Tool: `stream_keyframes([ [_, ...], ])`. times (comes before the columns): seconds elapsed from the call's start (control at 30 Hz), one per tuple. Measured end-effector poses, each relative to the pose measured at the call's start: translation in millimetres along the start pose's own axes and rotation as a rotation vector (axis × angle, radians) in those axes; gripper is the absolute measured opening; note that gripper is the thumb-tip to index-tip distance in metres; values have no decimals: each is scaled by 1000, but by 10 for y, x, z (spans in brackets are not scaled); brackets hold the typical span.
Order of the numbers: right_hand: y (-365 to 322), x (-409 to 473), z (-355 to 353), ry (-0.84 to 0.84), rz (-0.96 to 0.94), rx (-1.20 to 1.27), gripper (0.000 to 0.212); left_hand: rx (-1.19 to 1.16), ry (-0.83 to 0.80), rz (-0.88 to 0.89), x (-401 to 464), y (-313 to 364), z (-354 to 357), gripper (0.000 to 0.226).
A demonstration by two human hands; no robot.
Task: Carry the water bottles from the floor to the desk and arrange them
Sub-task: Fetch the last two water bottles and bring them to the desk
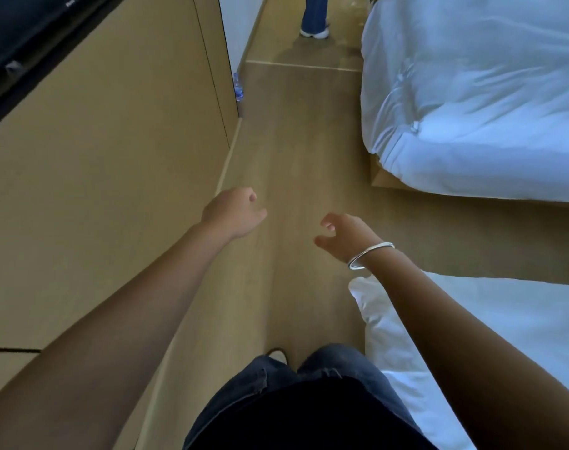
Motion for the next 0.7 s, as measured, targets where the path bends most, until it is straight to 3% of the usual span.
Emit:
stream_keyframes([
  [0.27, 57, 1370, -342, -35, -30, -42, 42, 4, -22, 0, 1325, 241, -82, 45],
  [0.7, 558, 3805, -1580, -93, -93, -93, 42, -22, -6, -122, 3566, 1146, -359, 42],
])
Point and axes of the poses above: each hand's wrist, its own x-axis towards the middle knuckle, its own z-axis out of the palm, y = z × x, the point moved 4 cm from there along x, towards the middle knuckle, and after that the axes turned 2 degrees about x, right-handed, at the moved point
